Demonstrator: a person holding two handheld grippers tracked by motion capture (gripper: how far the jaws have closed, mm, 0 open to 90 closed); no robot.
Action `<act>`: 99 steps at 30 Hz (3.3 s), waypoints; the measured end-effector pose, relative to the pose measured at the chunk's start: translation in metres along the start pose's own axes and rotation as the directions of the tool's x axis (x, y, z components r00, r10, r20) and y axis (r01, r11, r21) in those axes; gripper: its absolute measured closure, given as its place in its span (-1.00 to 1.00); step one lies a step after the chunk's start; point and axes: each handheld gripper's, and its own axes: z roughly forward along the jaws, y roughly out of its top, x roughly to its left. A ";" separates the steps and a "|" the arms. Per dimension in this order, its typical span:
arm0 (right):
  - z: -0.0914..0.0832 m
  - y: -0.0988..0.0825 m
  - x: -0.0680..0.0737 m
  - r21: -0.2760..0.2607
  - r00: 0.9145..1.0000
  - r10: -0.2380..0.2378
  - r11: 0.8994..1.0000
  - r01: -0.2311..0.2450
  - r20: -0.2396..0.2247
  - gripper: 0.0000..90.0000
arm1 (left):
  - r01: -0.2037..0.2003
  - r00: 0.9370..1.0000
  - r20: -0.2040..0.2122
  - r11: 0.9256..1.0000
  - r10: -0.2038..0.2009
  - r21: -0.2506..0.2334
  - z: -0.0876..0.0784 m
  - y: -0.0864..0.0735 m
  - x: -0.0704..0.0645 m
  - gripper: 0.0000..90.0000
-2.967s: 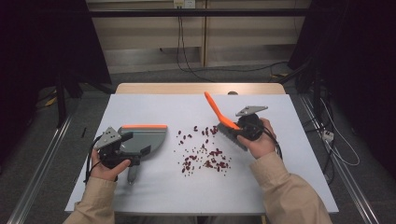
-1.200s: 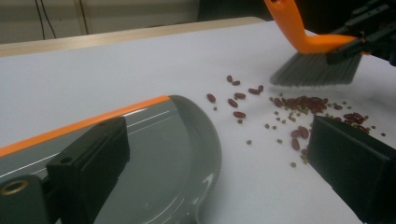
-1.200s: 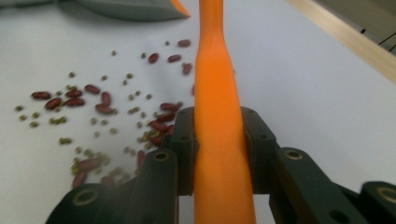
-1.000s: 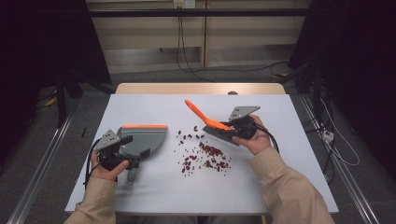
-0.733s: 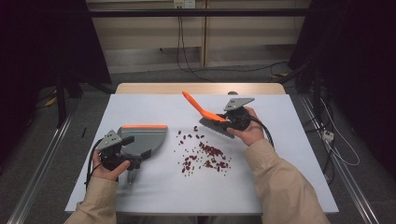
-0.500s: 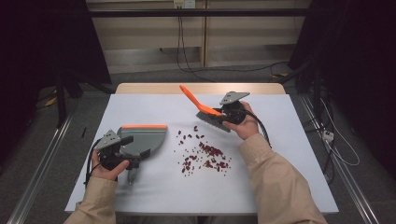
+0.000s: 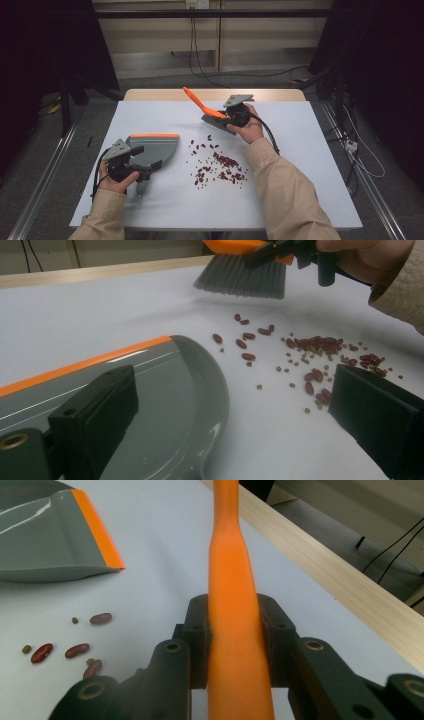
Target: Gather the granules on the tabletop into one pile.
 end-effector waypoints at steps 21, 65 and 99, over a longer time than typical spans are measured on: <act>-0.017 -0.014 0.038 0.059 0.954 -0.173 0.979 0.193 -0.246 0.57 | 0.001 1.000 -0.012 1.000 -0.001 -0.004 -0.003 -0.001 0.003 -0.87; 0.028 0.007 0.046 -0.034 0.959 -0.170 0.985 0.166 -0.226 0.57 | 0.007 0.999 -0.032 1.000 -0.007 0.003 -0.006 -0.004 0.005 -0.87; -0.041 -0.020 0.084 -0.087 0.858 -0.309 0.950 0.301 -0.410 0.57 | 0.022 0.998 -0.060 1.000 -0.022 0.004 -0.012 -0.005 0.012 -0.86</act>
